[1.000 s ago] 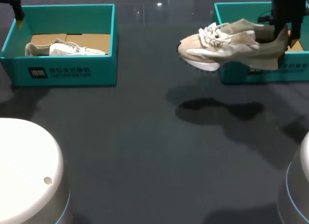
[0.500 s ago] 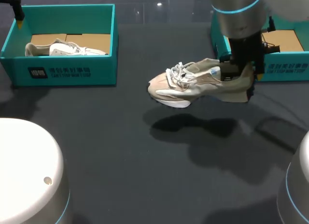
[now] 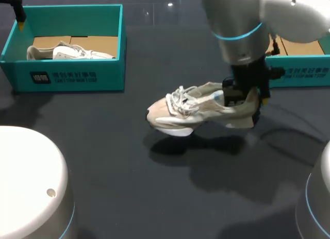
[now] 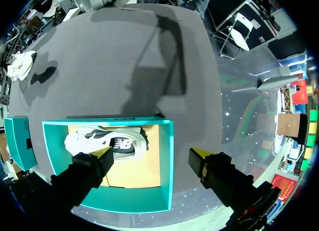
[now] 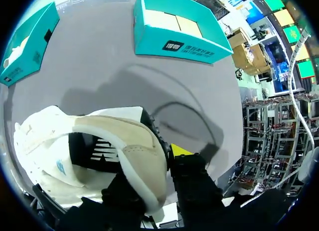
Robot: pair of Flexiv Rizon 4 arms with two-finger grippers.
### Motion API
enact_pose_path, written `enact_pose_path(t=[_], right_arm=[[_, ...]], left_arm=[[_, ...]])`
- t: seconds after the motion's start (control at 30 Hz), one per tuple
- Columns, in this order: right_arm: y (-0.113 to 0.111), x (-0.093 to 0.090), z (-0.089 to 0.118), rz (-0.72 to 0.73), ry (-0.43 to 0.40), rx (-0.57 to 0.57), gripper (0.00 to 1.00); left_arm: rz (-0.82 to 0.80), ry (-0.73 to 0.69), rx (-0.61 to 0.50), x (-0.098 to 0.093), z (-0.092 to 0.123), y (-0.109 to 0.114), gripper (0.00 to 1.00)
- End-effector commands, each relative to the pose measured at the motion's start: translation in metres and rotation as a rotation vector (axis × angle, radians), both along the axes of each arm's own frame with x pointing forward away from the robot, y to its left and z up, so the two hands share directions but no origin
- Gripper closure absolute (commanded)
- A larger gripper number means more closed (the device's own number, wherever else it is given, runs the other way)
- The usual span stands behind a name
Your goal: Take the shoe out of the shoebox, open the shoe tongue, remove and reinsert the insole, then place the shoe into the shoebox
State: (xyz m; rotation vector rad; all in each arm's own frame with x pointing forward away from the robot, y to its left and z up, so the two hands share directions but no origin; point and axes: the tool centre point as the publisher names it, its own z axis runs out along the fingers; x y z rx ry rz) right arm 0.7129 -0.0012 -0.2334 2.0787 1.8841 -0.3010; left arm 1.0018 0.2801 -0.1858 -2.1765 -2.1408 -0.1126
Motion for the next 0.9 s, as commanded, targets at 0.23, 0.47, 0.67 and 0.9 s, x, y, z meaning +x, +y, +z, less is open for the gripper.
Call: enact_pose_path(t=[0.23, 0.47, 0.67, 0.9], right_arm=[[0.035, -0.006, -0.029, 0.029, -0.001, -0.011, 1.00], [0.039, -0.009, -0.035, 0.020, -0.001, -0.011, 1.00], [0.054, -0.020, -0.071, -0.021, 0.014, -0.013, 1.00], [0.063, -0.022, -0.090, -0.043, 0.013, -0.019, 1.00]], left_arm=[[-0.001, -0.002, 0.001, -0.001, 0.000, 0.000, 0.00], [-0.001, -0.002, 0.001, -0.001, 0.000, 0.000, 0.00], [-0.001, -0.002, 0.001, -0.001, 0.000, 0.000, 0.00], [-0.001, -0.002, 0.001, -0.001, 0.000, 0.000, 0.00]])
